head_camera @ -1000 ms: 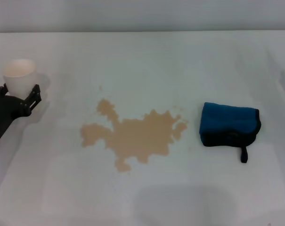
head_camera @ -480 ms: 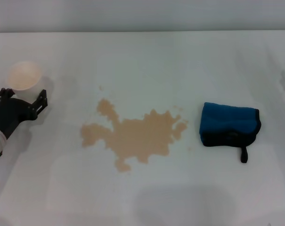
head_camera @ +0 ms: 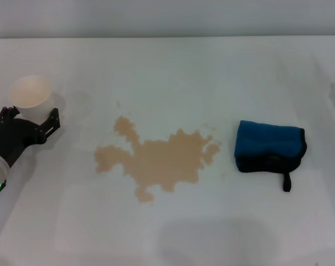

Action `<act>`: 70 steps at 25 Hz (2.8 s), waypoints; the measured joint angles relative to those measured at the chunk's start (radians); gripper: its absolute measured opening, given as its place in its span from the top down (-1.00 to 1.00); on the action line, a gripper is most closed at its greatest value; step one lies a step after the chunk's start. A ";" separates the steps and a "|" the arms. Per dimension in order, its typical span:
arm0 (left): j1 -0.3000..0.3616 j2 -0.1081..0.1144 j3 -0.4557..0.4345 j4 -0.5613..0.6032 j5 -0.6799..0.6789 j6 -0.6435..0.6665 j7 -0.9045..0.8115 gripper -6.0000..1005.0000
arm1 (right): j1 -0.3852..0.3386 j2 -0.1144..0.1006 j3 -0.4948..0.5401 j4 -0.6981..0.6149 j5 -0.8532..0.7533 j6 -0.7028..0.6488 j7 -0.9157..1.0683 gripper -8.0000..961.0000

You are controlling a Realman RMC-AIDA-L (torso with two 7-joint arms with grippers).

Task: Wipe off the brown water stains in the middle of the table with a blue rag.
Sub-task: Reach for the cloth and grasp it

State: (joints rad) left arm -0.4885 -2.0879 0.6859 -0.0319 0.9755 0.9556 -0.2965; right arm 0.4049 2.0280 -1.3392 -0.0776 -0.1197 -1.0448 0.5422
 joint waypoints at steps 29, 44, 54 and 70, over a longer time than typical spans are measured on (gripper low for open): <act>0.192 -0.006 0.000 -0.096 -0.027 0.345 -0.046 -0.75 | -0.013 -0.013 -0.024 -0.015 -0.023 -0.034 0.171 -0.73; 0.225 0.003 0.005 -0.090 -0.106 0.430 -0.220 -0.75 | 0.101 -0.189 -0.135 -0.451 -0.874 -0.029 0.921 -0.72; 0.219 0.001 0.007 -0.095 -0.099 0.437 -0.220 -0.75 | 0.383 -0.251 -0.133 -0.566 -1.566 -0.170 1.387 -0.72; 0.207 0.004 0.008 -0.089 -0.101 0.437 -0.221 -0.75 | 0.573 -0.027 -0.134 -0.737 -2.495 -0.419 1.746 -0.70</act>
State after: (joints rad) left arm -0.2814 -2.0841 0.6934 -0.1211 0.8749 1.3930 -0.5172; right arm 0.9777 2.0008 -1.4733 -0.8148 -2.6148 -1.4638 2.2885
